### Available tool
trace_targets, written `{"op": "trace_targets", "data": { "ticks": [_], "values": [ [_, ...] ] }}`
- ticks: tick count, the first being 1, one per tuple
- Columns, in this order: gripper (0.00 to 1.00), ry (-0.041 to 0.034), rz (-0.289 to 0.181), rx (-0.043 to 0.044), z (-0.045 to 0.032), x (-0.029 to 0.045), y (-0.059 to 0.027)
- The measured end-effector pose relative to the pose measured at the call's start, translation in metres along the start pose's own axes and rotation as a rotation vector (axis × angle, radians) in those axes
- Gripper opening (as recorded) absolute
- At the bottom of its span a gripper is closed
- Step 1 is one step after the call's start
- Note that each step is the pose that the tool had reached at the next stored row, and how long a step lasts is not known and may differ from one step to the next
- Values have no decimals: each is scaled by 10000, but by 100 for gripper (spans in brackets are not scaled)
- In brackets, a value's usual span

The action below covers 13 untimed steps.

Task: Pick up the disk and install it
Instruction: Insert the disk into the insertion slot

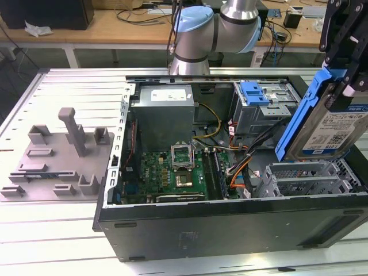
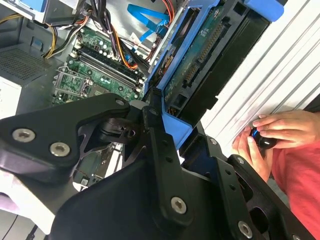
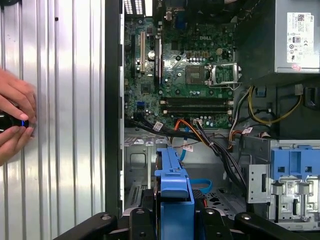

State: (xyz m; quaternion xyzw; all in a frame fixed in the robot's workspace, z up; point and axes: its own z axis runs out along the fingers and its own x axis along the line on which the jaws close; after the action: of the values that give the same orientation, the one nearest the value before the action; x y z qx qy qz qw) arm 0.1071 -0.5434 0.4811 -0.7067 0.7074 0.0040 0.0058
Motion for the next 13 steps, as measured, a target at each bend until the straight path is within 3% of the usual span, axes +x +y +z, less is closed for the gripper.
{"op": "trace_targets", "data": {
  "ticks": [6,13],
  "values": [
    [37,0,-11,0,84,21,-9],
    [37,-1,-21,0,118,30,-9]
  ]
}}
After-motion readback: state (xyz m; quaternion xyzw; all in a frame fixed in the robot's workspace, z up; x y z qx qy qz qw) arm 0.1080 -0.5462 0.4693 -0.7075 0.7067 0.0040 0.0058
